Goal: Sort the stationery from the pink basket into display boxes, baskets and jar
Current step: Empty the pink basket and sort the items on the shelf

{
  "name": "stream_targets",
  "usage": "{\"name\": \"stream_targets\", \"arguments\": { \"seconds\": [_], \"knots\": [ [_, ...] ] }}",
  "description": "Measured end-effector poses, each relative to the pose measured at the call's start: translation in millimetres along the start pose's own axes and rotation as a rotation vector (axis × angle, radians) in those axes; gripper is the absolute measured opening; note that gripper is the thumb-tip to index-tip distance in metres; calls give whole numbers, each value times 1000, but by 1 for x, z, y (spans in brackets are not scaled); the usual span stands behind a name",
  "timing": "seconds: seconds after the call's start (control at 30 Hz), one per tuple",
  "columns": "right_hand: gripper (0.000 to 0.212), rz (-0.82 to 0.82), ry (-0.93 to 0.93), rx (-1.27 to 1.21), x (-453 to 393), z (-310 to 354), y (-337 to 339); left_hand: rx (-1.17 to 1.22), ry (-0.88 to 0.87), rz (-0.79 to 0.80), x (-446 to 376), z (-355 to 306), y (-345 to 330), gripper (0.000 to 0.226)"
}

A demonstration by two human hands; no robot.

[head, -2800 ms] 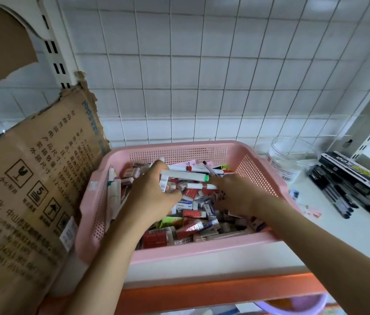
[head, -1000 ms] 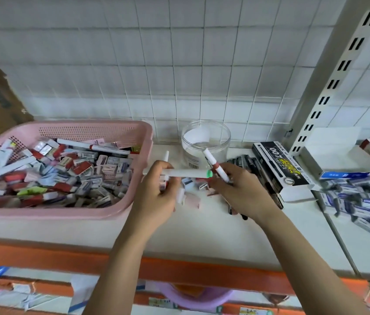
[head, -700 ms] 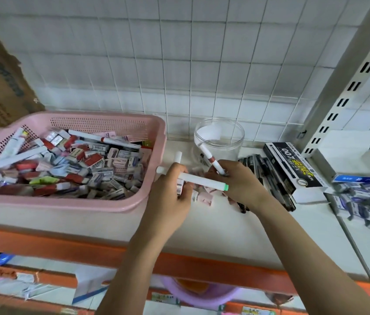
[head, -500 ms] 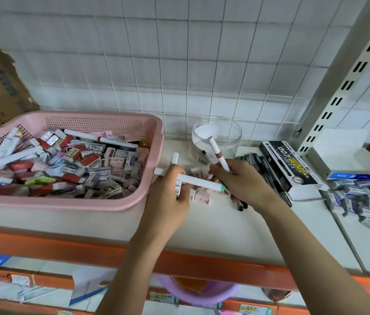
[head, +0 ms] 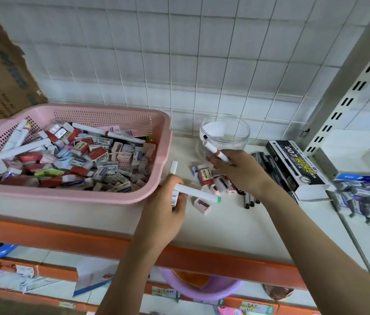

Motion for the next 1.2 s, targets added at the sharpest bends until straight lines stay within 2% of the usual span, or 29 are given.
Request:
{"name": "stream_targets", "arguments": {
  "seconds": [0.13,0.3,0.43,0.5,0.6,0.73,0.83,0.87,0.93,1.03,1.1,1.2],
  "knots": [
    [14,1,28,16,-3,5,7,-1,-3,4,2,5,-3,23],
    [20,-30,22,-137,3,3,24,8,-17,14,0,6,-7,26],
    [25,32,-34,-399,7,-6,24,35,-24,28,-2,3,-9,21],
    [31,55,-54,-448,6,-8,23,36,-26,35,-3,2,-8,19],
    [31,20,-41,-258,5,-7,23,9,-49,22,-3,4,-6,21],
    [33,-141,112,264,-3,12,18,-2,-60,13,-3,6,-2,16],
    [19,-96,188,481,-6,19,-8,-9,-70,1,-4,8,1,14],
    [10,-87,159,506,-7,18,-15,-19,-81,-6,-4,8,2,13],
    [25,-84,52,494,-10,12,-24,-28,-93,-8,-3,9,3,13],
    [32,-52,-89,501,-18,1,-29,14,-91,27,-1,8,4,14],
    [31,-38,-108,515,-20,0,-30,89,-67,72,-1,4,2,19],
    [27,-73,-55,403,-18,8,-23,250,-4,128,-2,-4,-1,20]
  ]
}}
Point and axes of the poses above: each hand's wrist, its own x-axis away from the middle knuckle, its own y-axis out of the back of the hand, z = x × y, the point moved 5 cm from there along -x, towards the middle knuckle, and after that the axes turned 2 degrees about -x, right-handed, at the moved point
